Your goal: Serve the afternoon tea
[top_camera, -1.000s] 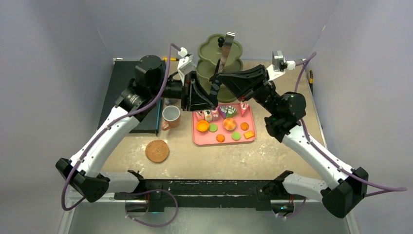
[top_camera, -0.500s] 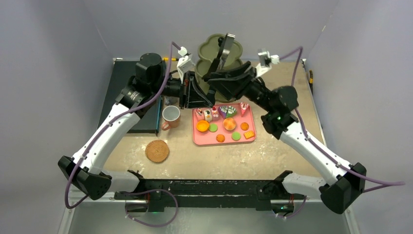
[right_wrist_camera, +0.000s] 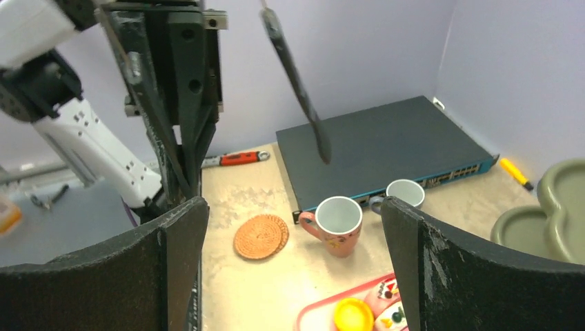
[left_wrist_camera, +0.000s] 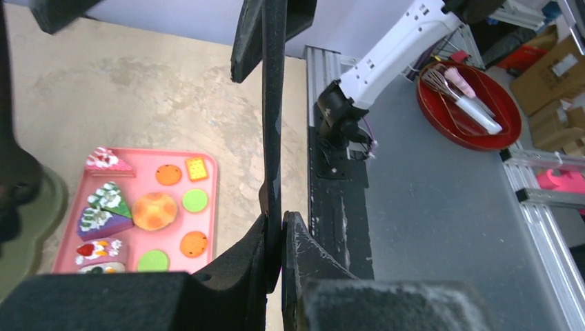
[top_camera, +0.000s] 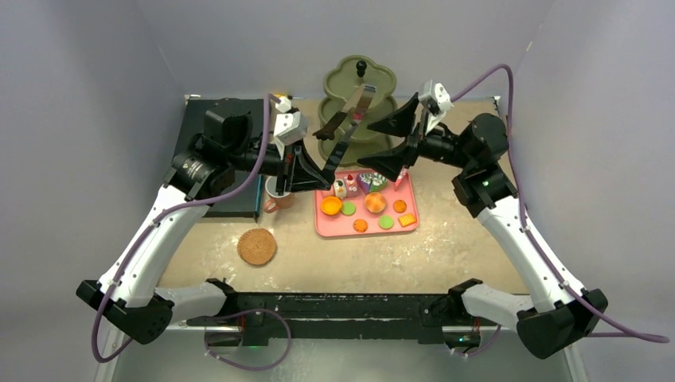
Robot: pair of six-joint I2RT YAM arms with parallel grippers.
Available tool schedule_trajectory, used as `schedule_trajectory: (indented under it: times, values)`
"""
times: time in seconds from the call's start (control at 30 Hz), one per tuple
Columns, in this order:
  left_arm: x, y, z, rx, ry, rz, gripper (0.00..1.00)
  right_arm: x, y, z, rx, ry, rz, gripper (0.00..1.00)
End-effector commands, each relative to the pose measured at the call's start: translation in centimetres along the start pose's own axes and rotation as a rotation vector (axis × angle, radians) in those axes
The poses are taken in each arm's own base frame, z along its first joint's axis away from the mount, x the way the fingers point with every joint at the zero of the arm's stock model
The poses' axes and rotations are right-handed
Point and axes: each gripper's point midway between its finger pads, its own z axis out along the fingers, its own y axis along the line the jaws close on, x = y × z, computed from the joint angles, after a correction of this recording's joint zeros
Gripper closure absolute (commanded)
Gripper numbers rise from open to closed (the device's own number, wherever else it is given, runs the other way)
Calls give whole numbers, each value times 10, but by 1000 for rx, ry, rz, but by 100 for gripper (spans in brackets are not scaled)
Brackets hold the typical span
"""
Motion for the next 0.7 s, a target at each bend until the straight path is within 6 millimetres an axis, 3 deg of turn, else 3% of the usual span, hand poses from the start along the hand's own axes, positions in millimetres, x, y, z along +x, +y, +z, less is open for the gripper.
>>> schedule_trajectory:
  times: [0.0,0.17,0.27,0.37,0.53,0.67]
  values:
    - [6,-18,-4,105,29,24,100,-8,14,-2,-151,10,-192,2]
    - [15,-34,-5,211,51,-21,100,-16,10,6,-244,10,-200,2]
    - [18,-36,-5,227,57,-30,100,-23,19,5,-297,-18,-246,2]
    - [21,-31,-4,207,66,-26,100,-32,21,6,-305,-60,-257,2]
    - [20,-20,-1,166,66,-10,100,-27,31,5,-360,-76,-204,2]
    - [19,-13,2,146,60,-2,100,-26,32,16,-357,-54,-158,2]
